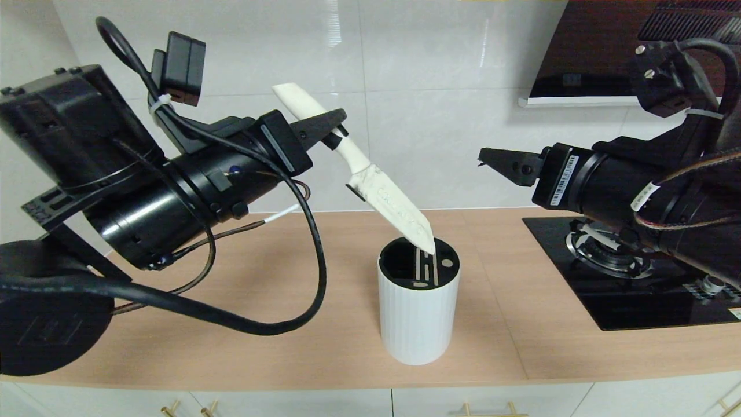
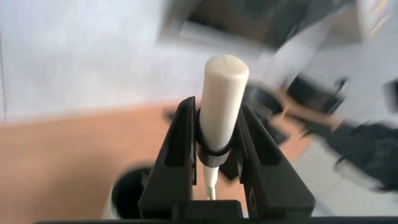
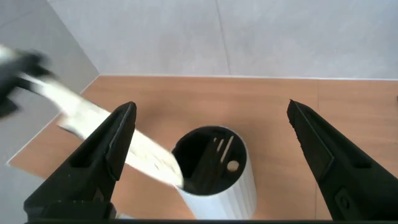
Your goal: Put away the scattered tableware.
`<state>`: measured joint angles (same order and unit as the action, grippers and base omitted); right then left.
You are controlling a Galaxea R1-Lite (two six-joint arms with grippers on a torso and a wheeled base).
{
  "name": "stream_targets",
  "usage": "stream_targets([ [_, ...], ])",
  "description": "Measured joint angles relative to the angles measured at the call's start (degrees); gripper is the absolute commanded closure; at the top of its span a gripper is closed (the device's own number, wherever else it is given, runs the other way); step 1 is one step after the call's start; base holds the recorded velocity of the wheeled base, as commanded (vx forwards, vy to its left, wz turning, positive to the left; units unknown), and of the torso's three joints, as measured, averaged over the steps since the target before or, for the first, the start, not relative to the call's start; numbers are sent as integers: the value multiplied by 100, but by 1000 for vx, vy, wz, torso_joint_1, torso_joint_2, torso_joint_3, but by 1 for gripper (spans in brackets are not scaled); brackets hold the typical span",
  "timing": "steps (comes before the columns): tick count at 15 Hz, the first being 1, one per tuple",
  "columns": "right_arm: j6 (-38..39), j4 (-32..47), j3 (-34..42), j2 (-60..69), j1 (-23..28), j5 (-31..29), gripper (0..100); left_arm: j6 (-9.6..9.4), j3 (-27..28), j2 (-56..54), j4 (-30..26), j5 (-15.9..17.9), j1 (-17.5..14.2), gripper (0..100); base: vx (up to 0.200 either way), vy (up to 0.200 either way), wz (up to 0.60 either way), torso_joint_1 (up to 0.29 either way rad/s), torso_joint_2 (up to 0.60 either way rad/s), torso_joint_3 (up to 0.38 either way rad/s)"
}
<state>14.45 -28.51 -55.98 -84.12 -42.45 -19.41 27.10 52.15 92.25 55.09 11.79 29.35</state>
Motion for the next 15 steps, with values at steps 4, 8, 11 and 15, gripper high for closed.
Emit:
stream_targets([
  [4,2,-2,6,27,20,0,0,-469,-17,11,193,59,-63,100,0,0,0,0,0,0],
  [8,0,-4,6,40,23,0,0,-1558,-251,141,354,77,-15,100,0,0,0,0,0,0],
  [11,0,-6,2,41,23,-2,0,-2064,-433,266,411,69,146,100,0,0,0,0,0,0],
  [15,2,-11,6,38,20,0,0,-2237,-513,572,984,17,380,100,0,0,0,0,0,0],
])
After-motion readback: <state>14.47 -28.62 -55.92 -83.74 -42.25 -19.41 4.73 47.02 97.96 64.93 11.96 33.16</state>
